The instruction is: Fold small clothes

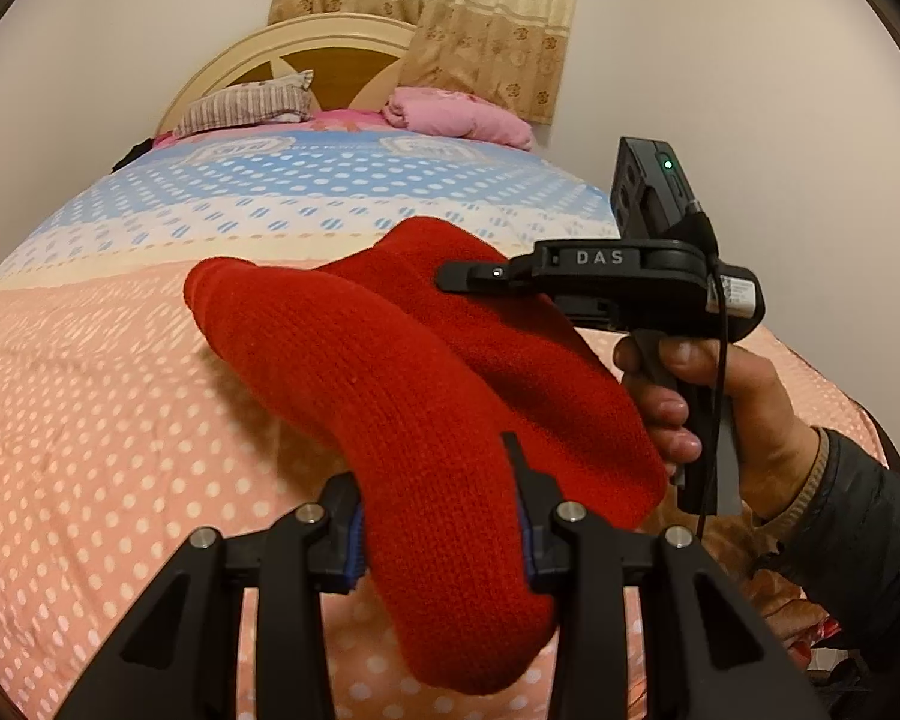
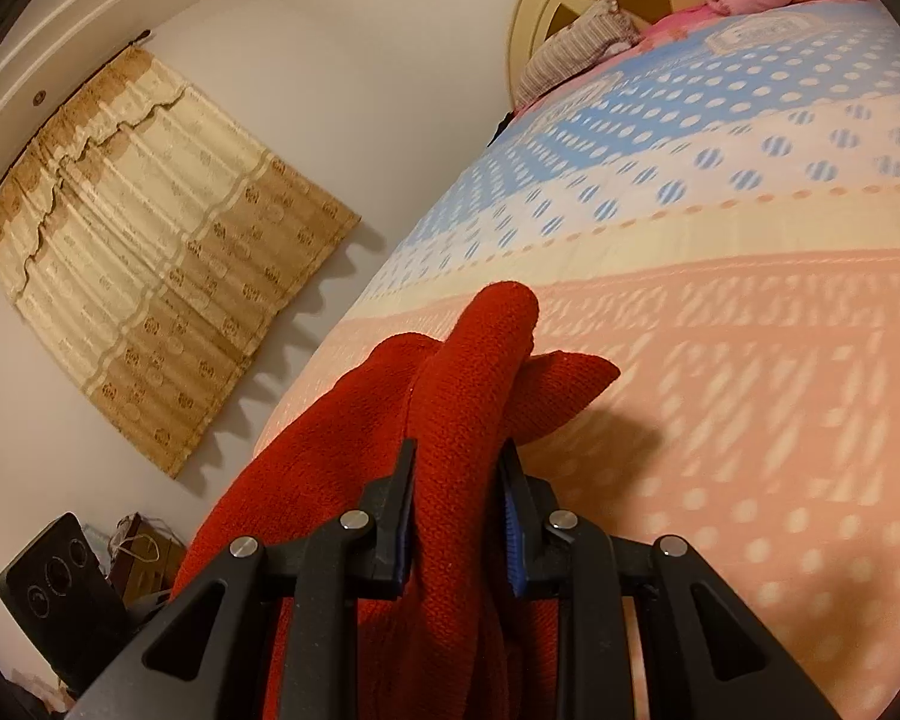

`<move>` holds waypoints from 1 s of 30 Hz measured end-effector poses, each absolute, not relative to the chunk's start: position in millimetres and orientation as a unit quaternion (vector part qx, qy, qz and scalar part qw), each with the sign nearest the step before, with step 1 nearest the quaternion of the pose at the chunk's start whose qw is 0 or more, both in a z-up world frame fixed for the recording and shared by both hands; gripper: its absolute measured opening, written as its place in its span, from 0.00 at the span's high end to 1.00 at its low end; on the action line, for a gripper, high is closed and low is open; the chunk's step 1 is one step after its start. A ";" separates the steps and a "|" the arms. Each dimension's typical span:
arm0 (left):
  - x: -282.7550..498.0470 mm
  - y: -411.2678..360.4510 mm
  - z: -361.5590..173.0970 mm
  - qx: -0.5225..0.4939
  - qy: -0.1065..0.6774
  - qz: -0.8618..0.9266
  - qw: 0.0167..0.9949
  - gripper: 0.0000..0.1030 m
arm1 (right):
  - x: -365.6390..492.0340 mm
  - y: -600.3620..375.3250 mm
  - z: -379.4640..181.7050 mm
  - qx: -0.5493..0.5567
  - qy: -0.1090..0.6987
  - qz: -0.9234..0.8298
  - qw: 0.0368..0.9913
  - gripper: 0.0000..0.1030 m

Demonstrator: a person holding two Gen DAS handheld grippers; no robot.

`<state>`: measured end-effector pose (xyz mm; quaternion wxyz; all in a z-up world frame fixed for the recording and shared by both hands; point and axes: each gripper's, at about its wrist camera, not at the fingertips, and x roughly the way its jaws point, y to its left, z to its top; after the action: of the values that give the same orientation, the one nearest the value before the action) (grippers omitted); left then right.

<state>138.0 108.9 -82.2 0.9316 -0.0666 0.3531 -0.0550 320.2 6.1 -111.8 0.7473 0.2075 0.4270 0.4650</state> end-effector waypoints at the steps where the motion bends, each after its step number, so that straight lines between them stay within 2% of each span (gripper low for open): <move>1: 136.7 110.5 -83.0 -0.067 0.354 -0.053 0.931 0.63 | 318.6 11.6 -113.3 0.205 0.429 0.468 0.745 0.76; 30: 107.4 112.5 -116.0 -0.063 0.381 -0.028 0.922 0.63 | 309.7 37.1 -145.8 0.194 0.457 0.478 0.724 0.76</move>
<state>107.4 112.5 -116.0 0.9221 -0.0630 0.3807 -0.0278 309.7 37.1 -145.8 0.7244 0.1942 0.4572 0.4780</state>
